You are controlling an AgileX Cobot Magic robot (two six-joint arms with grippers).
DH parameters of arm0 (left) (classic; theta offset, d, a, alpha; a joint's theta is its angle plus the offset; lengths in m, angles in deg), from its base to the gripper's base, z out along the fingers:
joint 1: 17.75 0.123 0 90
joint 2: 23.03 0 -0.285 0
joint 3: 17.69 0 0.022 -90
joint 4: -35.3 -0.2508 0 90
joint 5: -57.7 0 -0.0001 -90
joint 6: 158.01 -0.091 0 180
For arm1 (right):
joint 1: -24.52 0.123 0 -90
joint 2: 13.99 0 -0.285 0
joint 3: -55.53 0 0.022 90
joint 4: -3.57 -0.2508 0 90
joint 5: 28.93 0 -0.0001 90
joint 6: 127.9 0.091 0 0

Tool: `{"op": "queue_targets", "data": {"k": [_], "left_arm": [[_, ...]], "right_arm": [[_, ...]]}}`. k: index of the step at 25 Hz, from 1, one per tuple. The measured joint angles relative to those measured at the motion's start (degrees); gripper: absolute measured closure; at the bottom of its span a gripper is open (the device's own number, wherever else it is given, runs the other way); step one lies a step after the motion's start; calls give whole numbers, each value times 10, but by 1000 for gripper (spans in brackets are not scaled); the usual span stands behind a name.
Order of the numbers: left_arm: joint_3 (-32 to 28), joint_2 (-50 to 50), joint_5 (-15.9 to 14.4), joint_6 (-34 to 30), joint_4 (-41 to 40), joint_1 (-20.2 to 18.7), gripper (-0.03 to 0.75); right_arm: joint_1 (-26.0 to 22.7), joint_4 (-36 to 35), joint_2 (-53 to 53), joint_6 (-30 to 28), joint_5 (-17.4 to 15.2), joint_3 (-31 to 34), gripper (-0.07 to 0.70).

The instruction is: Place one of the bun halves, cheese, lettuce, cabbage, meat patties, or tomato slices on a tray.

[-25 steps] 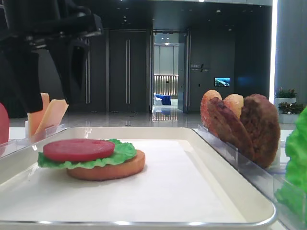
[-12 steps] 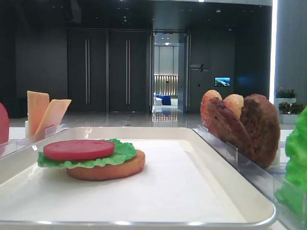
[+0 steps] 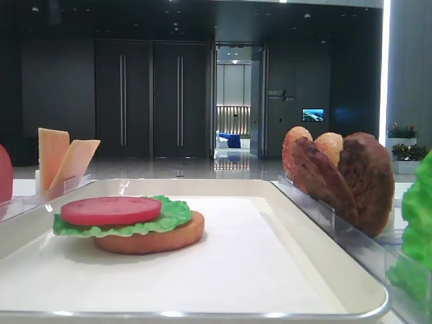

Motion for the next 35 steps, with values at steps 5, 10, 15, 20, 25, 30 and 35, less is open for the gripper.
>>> {"op": "queue_targets", "data": {"k": [5, 10, 15, 20, 25, 30, 35], "left_arm": [[0, 0, 0, -70, -17, 122, 122], [-11, 7, -2, -114, -32, 168, 125], [-140, 90, -2, -114, -46, 169, 125], [-360, 221, -1, -94, -44, 169, 125], [-517, 355, 39, -94, -20, 170, 125], [-614, 471, 76, -107, -8, 170, 125], [-630, 573, 82, -132, -1, 170, 125]], "right_arm": [[0, 0, 0, 0, 0, 0, 93], [0, 0, 0, 0, 0, 0, 93], [0, 0, 0, 0, 0, 0, 93], [0, 0, 0, 0, 0, 0, 93], [0, 0, 0, 0, 0, 0, 93], [0, 0, 0, 0, 0, 0, 93], [0, 0, 0, 0, 0, 0, 93]]}}
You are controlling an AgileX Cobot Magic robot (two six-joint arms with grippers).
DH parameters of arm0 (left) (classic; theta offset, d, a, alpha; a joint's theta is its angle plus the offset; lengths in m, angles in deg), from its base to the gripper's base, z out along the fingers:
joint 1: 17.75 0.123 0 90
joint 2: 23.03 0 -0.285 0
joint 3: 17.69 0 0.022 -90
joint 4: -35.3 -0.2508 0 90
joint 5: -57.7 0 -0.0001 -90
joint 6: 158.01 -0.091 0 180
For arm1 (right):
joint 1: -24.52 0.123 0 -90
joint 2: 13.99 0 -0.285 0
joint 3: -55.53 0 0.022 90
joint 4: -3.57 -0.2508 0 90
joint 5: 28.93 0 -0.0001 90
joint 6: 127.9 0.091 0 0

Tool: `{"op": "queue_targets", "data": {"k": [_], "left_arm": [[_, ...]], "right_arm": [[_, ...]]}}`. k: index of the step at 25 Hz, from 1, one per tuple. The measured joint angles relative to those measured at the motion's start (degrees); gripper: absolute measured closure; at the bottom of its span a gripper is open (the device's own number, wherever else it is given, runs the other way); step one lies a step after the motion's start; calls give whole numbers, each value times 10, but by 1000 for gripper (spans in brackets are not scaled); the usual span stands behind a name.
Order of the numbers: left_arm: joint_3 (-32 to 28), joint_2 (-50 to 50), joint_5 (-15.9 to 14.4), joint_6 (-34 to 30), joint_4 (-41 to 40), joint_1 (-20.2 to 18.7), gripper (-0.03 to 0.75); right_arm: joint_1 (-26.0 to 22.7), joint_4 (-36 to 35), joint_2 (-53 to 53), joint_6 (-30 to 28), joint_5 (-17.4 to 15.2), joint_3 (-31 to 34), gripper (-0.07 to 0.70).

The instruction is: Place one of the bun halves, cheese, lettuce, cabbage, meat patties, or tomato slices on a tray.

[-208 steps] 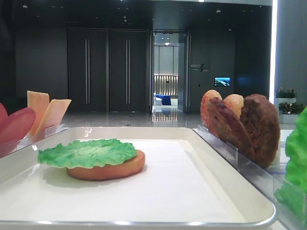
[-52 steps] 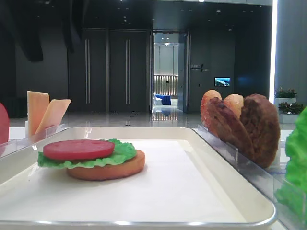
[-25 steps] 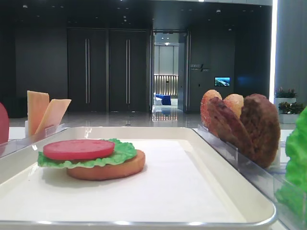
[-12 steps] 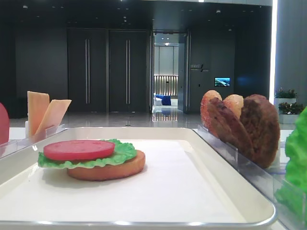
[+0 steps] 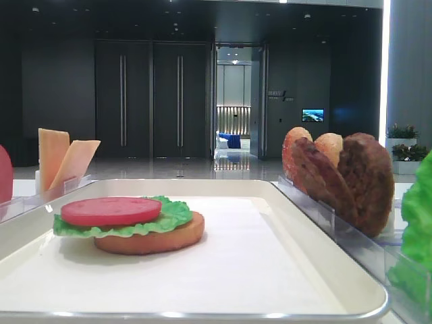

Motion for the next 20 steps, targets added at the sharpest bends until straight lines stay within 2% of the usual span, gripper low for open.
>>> {"op": "queue_targets", "data": {"k": [14, 16, 20], "left_arm": [[-1, 339, -7, -57, 27, 0, 125], [-1, 373, -13, -57, 29, 0, 125], [-2, 381, -15, -61, 32, 0, 125]], "right_arm": [[0, 0, 0, 0, 0, 0, 93], [0, 0, 0, 0, 0, 0, 93], [0, 0, 0, 0, 0, 0, 93]]}}
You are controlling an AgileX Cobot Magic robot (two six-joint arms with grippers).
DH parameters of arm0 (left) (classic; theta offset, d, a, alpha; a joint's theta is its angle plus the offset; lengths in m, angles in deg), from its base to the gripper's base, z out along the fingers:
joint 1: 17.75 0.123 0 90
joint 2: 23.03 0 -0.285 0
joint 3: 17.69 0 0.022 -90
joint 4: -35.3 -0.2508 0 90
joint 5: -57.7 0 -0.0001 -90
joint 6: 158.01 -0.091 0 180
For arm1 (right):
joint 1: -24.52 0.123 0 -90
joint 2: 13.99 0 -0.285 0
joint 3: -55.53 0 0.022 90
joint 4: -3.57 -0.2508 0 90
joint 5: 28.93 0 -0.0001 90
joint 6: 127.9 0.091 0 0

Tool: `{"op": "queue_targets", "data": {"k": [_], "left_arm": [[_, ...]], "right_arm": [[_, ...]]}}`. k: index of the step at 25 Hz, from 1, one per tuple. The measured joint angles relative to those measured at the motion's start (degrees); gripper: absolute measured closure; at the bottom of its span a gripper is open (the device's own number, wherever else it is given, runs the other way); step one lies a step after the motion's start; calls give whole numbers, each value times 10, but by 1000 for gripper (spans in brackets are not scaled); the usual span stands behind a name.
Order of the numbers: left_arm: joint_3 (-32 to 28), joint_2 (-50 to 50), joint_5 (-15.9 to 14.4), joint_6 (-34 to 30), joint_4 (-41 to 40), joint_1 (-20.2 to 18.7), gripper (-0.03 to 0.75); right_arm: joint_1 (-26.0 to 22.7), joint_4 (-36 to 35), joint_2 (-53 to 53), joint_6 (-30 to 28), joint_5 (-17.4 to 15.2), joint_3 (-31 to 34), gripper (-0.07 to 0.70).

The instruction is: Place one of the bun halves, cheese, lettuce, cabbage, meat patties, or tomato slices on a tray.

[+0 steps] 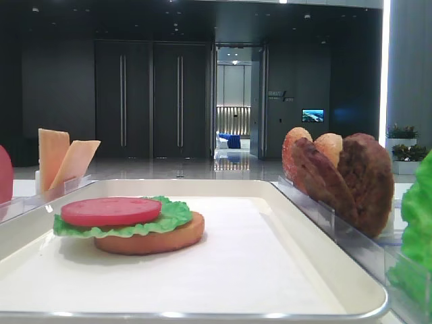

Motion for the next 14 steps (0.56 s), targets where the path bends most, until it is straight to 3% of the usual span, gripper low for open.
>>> {"op": "queue_targets", "data": {"k": [14], "left_arm": [[-1, 0, 0, -1, 0, 0, 125]], "right_arm": [[0, 0, 0, 0, 1, 0, 93]]}}
